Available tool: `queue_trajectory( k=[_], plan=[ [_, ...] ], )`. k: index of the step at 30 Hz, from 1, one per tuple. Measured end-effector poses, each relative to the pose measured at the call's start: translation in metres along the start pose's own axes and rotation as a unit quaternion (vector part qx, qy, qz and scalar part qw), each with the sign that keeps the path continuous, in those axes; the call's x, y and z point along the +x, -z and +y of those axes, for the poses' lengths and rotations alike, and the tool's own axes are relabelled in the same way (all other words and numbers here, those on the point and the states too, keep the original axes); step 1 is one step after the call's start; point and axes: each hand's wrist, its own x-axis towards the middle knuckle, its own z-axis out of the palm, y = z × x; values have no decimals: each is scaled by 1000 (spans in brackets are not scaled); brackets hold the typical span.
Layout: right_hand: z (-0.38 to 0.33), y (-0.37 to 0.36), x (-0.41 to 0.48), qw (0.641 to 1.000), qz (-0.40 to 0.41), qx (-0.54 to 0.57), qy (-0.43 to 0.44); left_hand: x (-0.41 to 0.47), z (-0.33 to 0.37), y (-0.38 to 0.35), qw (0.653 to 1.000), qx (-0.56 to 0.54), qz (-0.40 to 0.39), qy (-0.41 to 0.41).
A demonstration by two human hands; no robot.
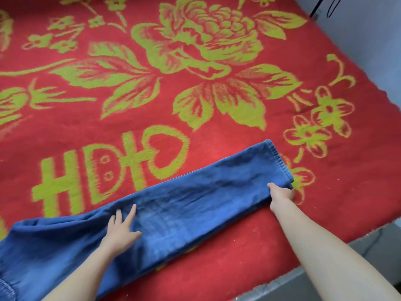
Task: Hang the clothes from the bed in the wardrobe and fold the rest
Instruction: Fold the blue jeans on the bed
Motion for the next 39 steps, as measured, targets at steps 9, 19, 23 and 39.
queue_trajectory(
  k=[9, 19, 23, 39],
  plan=[
    [-18, 10, -18, 990, -3, -30, 139, -17, 28, 20, 998, -52, 10, 22],
    [16, -2, -226, 654, -322, -36, 683, -68, 65, 55, 592, -785, -158, -88],
    [75, -19, -262, 426, -343, -302, 781, -86, 20, 73, 484, -800, -268, -232],
    [100, -30, -146, 831, -325, -399, 209, -103, -1, -76, 970, -24, 241, 23]
  ],
)
